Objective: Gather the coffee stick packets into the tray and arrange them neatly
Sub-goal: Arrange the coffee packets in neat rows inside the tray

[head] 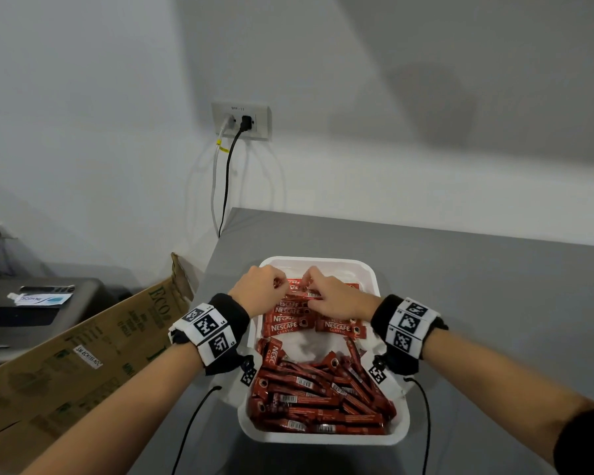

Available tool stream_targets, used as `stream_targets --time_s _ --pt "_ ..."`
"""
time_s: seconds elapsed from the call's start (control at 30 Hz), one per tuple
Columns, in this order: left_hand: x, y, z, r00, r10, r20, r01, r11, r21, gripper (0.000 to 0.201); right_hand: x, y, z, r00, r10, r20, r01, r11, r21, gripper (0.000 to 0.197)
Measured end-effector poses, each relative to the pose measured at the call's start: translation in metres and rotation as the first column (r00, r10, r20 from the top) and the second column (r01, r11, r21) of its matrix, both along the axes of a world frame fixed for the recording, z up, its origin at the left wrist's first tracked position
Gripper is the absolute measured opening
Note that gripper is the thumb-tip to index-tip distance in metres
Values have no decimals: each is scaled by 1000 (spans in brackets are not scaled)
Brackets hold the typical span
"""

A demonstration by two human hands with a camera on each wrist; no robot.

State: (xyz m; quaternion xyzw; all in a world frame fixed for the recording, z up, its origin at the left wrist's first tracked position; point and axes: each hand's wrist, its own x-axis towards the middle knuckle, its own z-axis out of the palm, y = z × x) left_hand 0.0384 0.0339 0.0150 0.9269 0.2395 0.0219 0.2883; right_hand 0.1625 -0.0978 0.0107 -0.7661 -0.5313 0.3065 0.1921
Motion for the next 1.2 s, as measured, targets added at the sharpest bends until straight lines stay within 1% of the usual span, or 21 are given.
stream_targets --time_s 0.1,0.17,0.2,0.27,0.33,0.4,0.43,0.47,0.53,0.57,0.6,0.67,0.73,0.8,0.87,0.93,1.0,1.07,1.1,1.17,1.2 --pt "1 -7 6 994 -105 18 106 993 -48 23 4 -12 0 1000 26 6 -26 1000 -9 16" --pt "-1 -9 9 987 -154 39 158 979 -128 21 5 -19 -1 1000 26 -14 -26 1000 -6 6" --pt "-1 -10 11 982 -185 34 188 971 -147 19 5 -22 -1 1000 10 -25 -9 1000 13 7" --pt "-2 -12 10 972 -233 17 233 966 -113 14 5 -27 -3 998 -47 -42 50 995 91 14" --pt "-2 -14 11 974 -222 35 224 972 -77 11 8 -31 -6 996 -84 -35 87 989 115 15" --pt "-2 -14 11 979 -185 82 188 981 -40 12 15 -37 -8 991 -127 44 123 988 90 8" --pt "-3 -14 11 981 -164 100 165 986 -5 14 19 -40 -8 980 -182 82 174 979 104 5" --pt "-4 -14 10 983 -141 113 139 990 28 16 24 -44 -7 960 -265 96 250 958 138 9" --pt "-5 -15 8 982 -105 159 99 994 45 17 27 -49 -1 911 -410 36 388 885 258 21" --pt "-5 -16 8 976 -97 197 89 995 50 15 25 -50 3 902 -430 -20 416 858 302 26" --pt "-5 -19 9 966 -98 238 84 994 68 13 22 -49 8 907 -415 -76 417 855 308 31" --pt "-3 -25 12 947 -122 298 81 986 147 14 10 -45 18 929 -328 -170 362 901 239 41" --pt "-2 -30 14 930 -116 350 53 981 184 17 3 -42 24 939 -237 -249 289 936 200 41" --pt "-1 -30 14 916 -56 396 10 993 117 19 3 -40 23 940 -207 -271 282 918 278 29" --pt "-1 -28 13 912 46 407 -17 997 -77 16 7 -41 18 942 -231 -242 307 884 353 13" --pt "-2 -27 14 906 170 387 -42 947 -318 12 8 -43 15 953 -230 -198 290 884 367 7" --pt "-2 -26 17 904 233 358 -35 876 -481 12 7 -45 15 957 -233 -171 281 886 368 7" --pt "0 -26 19 917 204 342 13 843 -537 15 6 -46 16 955 -243 -170 291 882 372 8" --pt "1 -25 18 925 161 344 42 857 -513 16 6 -47 17 957 -241 -164 286 882 375 8" --pt "4 -25 16 934 57 354 102 904 -415 13 7 -48 17 957 -251 -147 289 876 387 5" --pt "4 -23 15 936 38 349 111 911 -398 11 8 -50 17 948 -284 -142 318 854 412 4"
